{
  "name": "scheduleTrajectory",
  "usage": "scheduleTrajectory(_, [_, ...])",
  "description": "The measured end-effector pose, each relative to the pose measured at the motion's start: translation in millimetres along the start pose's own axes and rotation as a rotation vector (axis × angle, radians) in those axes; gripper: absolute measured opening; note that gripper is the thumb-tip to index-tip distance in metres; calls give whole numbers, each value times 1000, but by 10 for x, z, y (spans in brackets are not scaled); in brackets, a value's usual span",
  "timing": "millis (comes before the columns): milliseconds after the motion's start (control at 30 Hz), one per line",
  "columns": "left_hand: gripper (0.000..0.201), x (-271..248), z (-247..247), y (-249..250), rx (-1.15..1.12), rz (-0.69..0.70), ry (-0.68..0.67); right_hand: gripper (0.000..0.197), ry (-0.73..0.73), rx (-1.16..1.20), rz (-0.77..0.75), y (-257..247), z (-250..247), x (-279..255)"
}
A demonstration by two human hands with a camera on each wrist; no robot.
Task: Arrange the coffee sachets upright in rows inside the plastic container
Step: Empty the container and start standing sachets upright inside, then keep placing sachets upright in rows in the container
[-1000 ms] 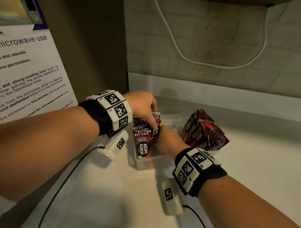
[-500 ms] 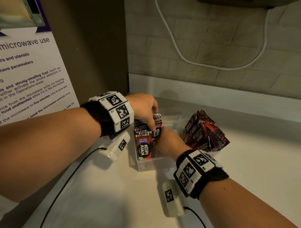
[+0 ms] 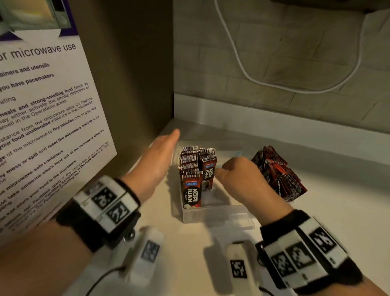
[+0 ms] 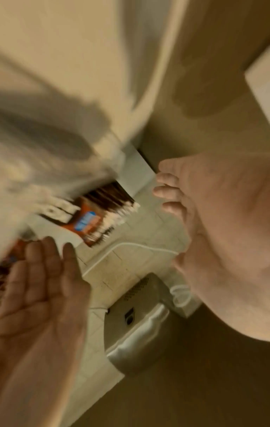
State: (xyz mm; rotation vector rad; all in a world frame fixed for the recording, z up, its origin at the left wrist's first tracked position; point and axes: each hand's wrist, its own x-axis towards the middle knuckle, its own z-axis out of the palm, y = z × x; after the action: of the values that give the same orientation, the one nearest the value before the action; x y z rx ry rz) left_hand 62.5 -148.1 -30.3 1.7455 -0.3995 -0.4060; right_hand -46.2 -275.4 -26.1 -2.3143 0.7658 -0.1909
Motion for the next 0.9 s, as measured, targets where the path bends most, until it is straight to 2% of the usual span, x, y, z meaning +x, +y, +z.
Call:
scheduleTrajectory(67, [62,-158,50,-165,-202,-128,-24,31,-133,9,-16,-81,36,-129])
scheduleTrajectory(167, [40,-327,170,-207,-371,-182,-69,27,-278,-41,-53,-165,181,-235])
scheduleTrajectory(200, [45,-381,227,-180,-432,-175,-102,26,-312,-58,-60,-193,234,-252])
scheduleTrajectory(233, [50,-450,271,-133,-470,-168,-126,26,-336,-72,-70,-221,282,-258])
scheduleTrajectory(400, [44,-363,343,-318,-592,-198,-188,26,-339,-34,5,-264,395,-240])
scheduleTrajectory(500, [77,-323,321,-375,-618,-199,-236,25,-318,-33,20,-271,391,-233])
scheduleTrajectory(567, [87,-303,315,-394,-619,-194,-249,20,-284,-38,36,-262,388,-232])
scheduleTrajectory(633, [93,-256,312,-459,-635,-181,-207,21,-252,-37,59,-248,374,-243])
scheduleTrajectory(667, [88,-244,297,-453,-646,-157,-173,20,-234,-24,66,-250,347,-255])
scheduleTrajectory(700, [74,-237,271,-419,-617,-105,-125,16,-209,-10,66,-260,304,-278])
scheduleTrajectory(733, [58,-244,225,-345,-560,-41,-65,17,-173,-3,71,-256,240,-295])
scheduleTrajectory(767, [53,-263,180,-227,-514,29,-7,25,-124,6,82,-240,159,-307])
scheduleTrajectory(833, [55,-262,138,-46,-378,260,75,29,48,53,94,-168,-65,-314])
scheduleTrajectory(900, [53,-275,194,85,-256,448,75,16,249,102,105,-69,-344,-315])
